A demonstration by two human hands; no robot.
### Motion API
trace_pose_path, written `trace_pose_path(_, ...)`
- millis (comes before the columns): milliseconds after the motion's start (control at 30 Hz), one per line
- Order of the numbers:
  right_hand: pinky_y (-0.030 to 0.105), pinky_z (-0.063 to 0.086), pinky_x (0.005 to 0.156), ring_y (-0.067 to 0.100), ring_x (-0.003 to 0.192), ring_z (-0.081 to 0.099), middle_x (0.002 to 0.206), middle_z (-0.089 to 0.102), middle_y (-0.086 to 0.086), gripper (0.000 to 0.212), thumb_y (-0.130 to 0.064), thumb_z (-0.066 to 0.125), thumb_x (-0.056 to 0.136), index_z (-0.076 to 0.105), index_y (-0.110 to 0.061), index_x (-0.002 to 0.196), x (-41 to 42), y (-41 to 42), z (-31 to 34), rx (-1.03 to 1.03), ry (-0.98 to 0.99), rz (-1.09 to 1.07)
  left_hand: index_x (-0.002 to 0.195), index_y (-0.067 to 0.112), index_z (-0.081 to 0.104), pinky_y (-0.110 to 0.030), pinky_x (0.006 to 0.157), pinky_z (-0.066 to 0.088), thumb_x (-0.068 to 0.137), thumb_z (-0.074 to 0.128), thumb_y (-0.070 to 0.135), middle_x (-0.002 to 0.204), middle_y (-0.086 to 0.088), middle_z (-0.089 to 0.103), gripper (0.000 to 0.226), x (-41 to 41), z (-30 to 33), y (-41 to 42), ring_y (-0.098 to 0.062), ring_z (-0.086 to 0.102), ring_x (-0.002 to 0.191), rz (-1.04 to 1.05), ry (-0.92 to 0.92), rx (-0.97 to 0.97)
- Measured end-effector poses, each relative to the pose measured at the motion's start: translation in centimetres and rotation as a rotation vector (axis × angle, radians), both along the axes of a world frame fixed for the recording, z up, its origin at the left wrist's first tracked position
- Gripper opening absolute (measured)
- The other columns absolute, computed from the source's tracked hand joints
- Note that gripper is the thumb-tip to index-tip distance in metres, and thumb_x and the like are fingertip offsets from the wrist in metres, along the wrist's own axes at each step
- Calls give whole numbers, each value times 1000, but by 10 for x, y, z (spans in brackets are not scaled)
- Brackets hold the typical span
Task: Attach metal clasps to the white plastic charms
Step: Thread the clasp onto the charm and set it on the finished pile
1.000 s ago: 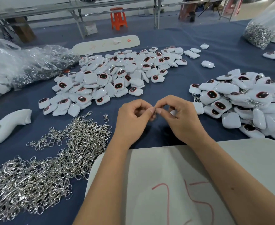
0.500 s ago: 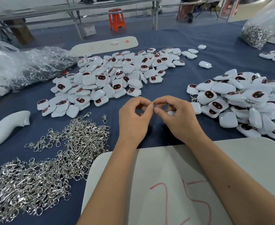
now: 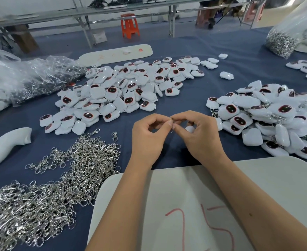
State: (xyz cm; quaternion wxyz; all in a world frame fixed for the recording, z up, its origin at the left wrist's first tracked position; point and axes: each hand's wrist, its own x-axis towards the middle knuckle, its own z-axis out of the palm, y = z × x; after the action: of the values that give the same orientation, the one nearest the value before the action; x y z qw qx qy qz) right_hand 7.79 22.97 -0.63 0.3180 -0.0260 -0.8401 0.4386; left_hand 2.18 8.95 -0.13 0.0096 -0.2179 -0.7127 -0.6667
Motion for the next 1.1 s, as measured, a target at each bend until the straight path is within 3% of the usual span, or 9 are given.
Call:
trace_pose_path(233, 8, 39, 73, -1, 77, 62, 83, 73, -8, 11, -6, 81, 87, 81, -14, 94, -1, 0, 0, 52, 22, 12, 89, 10, 77, -57, 80, 56, 94, 70, 9, 83, -5, 75, 10, -2, 0, -2, -39, 64, 81, -13, -5, -53)
trace_pose_path(533, 13, 42, 71, 7, 74, 62, 80, 72, -8, 7, -11, 82, 87, 80, -16, 91, -1, -1, -1, 115, 5, -18, 87, 15, 78, -57, 79, 57, 92, 72, 9, 82, 1, 76, 11, -4, -1, -5, -33, 65, 76, -29, -16, -80)
trace_pose_path(600, 15, 44, 73, 8, 75, 63, 80, 72, -7, 7, -10, 82, 87, 79, -15, 91, -1, -2, 0, 134, 14, -24, 86, 17, 78, -55, 80, 57, 91, 72, 9, 81, 2, 75, 11, -4, 0, -6, -34, 66, 79, -31, -7, -88)
trace_pose_path(800, 28, 53, 75, 11, 76, 67, 80, 72, -5, 8, -7, 82, 86, 79, -13, 90, 0, -3, 2, 170, 46, -15, 85, 14, 75, -40, 76, 59, 91, 71, 7, 80, 6, 73, 10, -4, 0, -7, -16, 65, 75, -25, 45, -134)
trace_pose_path(1000, 34, 55, 75, 13, 76, 67, 80, 72, -4, 10, -6, 82, 84, 79, -13, 90, 1, -4, 3, 186, 62, -30, 86, 11, 74, -35, 75, 58, 92, 70, 6, 82, 2, 73, 9, -4, -1, -6, -23, 67, 78, -22, 66, -136)
trace_pose_path(1100, 35, 55, 75, 13, 76, 67, 79, 71, -5, 10, -6, 82, 84, 79, -14, 90, 1, -5, 3, 184, 66, -34, 86, 9, 74, -30, 73, 56, 95, 66, 3, 79, -2, 73, 13, -7, -2, -8, -17, 67, 69, -57, 56, -100)
